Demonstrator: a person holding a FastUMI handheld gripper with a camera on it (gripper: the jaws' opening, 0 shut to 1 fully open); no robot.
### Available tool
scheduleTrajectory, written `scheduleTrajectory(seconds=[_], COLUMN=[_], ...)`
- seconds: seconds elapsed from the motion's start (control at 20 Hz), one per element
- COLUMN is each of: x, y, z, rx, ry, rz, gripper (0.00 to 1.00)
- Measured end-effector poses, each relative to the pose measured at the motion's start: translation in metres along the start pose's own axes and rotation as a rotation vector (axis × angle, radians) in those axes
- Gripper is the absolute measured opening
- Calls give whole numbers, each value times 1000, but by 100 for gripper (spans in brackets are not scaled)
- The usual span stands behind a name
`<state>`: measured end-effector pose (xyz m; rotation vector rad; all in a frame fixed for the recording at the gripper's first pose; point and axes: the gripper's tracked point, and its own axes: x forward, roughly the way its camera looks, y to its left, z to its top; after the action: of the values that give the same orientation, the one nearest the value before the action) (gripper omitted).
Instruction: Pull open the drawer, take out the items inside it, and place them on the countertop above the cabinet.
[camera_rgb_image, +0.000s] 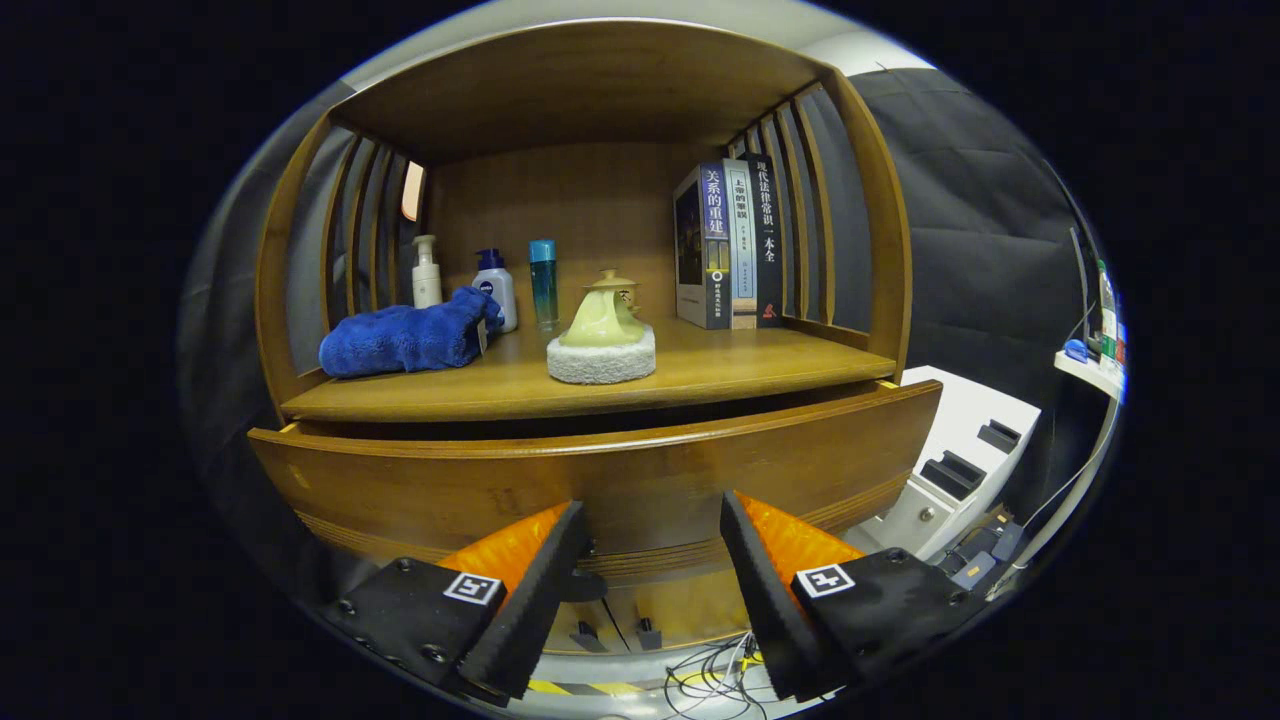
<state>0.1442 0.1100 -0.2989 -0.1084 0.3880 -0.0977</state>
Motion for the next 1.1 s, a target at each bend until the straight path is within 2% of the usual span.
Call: scheduleTrajectory(seconds=[0.45,0.75,0.9,1.1], x=[29,28,12,-27], y=[3,4,11,9], z=[10,12,46,111], rx=[-8,-17,37,5], ry=[2,18,-23,-98], rz=[-4,-3,23,32], gripper=[92,93,94,94])
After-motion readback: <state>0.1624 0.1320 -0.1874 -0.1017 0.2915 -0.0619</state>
